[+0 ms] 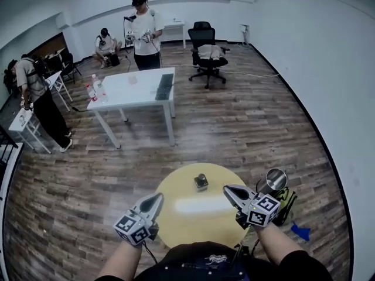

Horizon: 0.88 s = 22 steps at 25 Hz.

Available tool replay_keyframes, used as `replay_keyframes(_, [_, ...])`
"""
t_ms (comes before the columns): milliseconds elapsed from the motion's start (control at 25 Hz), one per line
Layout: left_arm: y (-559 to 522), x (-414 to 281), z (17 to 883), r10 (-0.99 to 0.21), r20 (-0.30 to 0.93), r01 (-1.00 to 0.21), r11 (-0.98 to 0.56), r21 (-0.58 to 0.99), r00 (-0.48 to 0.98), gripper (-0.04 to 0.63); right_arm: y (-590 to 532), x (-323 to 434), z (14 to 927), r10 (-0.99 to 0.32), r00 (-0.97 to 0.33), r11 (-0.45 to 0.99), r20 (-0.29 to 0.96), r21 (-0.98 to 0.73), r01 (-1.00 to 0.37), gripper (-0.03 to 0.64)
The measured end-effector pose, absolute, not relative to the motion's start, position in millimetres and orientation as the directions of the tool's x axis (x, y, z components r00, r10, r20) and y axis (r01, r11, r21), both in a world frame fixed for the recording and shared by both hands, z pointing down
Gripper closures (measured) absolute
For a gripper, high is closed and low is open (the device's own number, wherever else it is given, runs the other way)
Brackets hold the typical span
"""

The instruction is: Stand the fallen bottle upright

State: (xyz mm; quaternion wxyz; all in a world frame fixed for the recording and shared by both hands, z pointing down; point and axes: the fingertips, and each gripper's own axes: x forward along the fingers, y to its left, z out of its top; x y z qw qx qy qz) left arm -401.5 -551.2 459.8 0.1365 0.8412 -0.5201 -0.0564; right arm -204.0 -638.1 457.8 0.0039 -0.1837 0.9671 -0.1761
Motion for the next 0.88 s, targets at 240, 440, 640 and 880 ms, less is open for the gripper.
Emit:
replay_keyframes(240, [-508,-391,446,-0.894,0.014,-0.840,-0.415,0.351,0.448,0.586,-612,-202,434,-0.333,-0.942,0.892,0.046,-0.307,-0.331,0.612])
replay_keyframes(440, [-494,-374,434,-0.885,-0.015,-0.831,-0.442,0.338,0.465,0.586,-597,-198,430,-0.329,-0.944,0.898,0.040,-0.298,-0.325,0.612])
replay_keyframes(640, [-494,-371,426,-0.883,-0.016,-0.835,-0.449,0.320,0.469,0.586,-597,-193,432,-0.334,-0.942,0.890,0.032,-0.317,-0.326,0.612])
replay_keyframes(880, [-498,-367,425,-0.882,-0.022,-0.831,-0.451,0.326,0.470,0.586,-605,-184,433,-0.369,-0.929,0.880,0.012,-0.319,-0.353,0.612])
